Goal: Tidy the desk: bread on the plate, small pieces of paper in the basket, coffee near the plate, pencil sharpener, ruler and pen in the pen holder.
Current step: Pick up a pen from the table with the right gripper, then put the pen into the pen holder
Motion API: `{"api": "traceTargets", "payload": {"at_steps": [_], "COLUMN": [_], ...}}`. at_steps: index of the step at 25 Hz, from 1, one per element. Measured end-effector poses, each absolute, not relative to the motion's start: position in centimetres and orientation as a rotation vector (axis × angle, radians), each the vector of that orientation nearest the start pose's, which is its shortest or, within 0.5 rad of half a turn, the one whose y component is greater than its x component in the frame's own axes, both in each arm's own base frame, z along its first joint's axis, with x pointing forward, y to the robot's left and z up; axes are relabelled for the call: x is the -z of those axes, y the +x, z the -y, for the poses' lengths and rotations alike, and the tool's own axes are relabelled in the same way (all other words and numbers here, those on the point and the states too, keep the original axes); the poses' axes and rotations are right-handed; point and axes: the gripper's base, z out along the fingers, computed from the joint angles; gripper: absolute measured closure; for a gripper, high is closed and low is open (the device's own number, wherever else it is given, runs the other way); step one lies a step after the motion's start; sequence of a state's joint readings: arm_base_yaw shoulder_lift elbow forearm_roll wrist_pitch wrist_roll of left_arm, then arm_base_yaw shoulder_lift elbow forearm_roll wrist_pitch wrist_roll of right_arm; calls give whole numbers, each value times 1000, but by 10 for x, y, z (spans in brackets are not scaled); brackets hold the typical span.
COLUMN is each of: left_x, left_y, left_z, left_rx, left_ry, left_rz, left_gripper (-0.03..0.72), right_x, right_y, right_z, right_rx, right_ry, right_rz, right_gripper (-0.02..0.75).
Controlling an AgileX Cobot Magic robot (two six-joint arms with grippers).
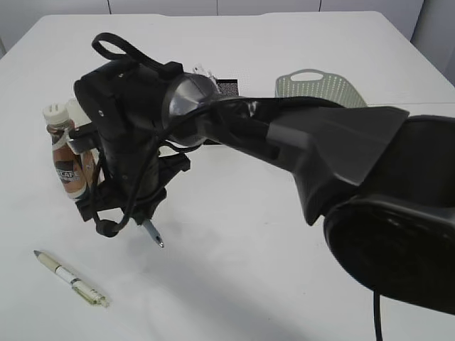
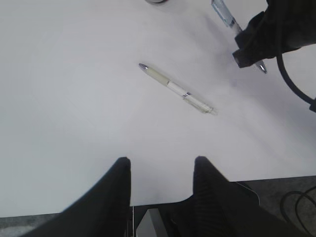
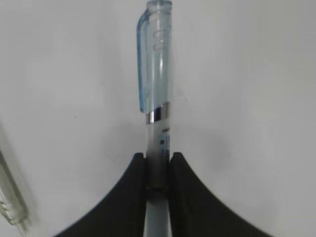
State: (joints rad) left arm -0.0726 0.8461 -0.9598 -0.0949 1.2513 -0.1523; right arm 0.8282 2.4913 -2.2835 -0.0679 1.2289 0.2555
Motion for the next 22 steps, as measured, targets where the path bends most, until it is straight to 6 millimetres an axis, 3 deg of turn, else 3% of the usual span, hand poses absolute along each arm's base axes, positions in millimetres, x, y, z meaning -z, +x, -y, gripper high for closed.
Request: {"api": "traceTargets", "payload": {"at_steps": [6,14,22], "left_x": [-353,-353,-353], "left_y": [127,127,127], "left_z": [17,17,17], "left_rx": [207,207,207], "left_ry": [-112,-112,-112], "left_rz": [-2626,-2626,-2626], "left_gripper": [381,381,381], "right_x": [-160,-161,-149], "right_y": [347,342,336], "right_z": [-366,-364,-361], "right_rx": [14,-4,-5], "right_ry": [-947,-1063,-1125], "right_rz": [-2811,-2798,-2826], "right_gripper": [630,630,630]}}
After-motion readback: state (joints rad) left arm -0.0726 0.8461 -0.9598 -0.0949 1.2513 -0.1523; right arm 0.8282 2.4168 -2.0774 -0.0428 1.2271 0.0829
